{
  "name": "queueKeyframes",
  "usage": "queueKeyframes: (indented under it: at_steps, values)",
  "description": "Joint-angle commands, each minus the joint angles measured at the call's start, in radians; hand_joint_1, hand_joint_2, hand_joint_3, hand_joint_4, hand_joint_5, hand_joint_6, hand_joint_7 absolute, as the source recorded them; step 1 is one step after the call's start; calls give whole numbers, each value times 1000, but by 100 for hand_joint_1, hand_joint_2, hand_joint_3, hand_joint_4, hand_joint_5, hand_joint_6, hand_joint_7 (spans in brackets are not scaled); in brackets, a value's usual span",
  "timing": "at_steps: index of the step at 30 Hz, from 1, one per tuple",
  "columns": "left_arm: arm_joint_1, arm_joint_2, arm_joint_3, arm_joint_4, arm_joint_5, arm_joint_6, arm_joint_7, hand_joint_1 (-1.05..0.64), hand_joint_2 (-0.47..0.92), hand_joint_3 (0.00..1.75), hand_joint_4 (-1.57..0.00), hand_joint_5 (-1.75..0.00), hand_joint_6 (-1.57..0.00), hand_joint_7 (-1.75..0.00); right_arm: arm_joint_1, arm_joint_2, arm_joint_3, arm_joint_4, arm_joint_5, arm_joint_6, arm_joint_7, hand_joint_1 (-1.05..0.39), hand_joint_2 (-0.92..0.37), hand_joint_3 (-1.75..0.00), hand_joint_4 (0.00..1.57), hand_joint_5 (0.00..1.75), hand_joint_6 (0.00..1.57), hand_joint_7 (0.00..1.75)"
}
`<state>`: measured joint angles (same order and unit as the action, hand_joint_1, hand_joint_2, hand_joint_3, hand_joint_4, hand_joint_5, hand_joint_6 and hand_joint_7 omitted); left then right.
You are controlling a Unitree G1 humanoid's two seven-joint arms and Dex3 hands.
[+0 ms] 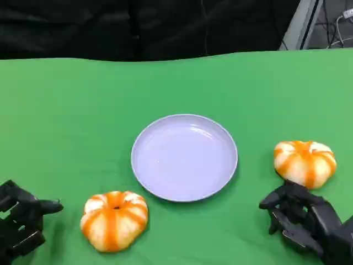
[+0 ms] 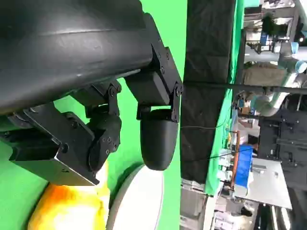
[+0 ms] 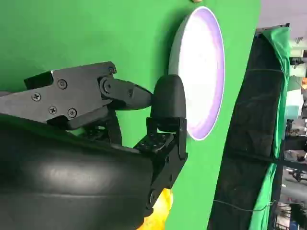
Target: Grasp the bread from the table and place it into the plate.
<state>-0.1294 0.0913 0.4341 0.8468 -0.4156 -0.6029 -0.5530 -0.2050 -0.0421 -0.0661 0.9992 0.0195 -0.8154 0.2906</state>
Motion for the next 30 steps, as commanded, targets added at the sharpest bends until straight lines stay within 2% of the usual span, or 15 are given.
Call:
queueKeyframes:
  at_steps: [1,14,17,30]
  values:
    - [-1,17,-1,-5,4,-11,11,11,58,114,-104,-139,-99,-126,-3,-16,-5,14,7,2,2,-25,-92,-49,59,175,67,125]
    - [0,16,-3,-5,11,-12,9,10,58,116,-103,-140,-99,-126,-3,-16,-5,12,8,6,2,-26,-92,-49,59,175,66,125]
    - [0,16,-6,-5,13,-11,6,10,61,110,-102,-134,-99,-119,-4,-16,-7,13,12,6,7,-25,-92,-50,59,175,66,125]
    - [0,17,-8,-5,11,-11,7,10,62,108,-103,-133,-99,-117,-5,-16,-8,13,11,6,8,-25,-92,-50,59,175,66,125]
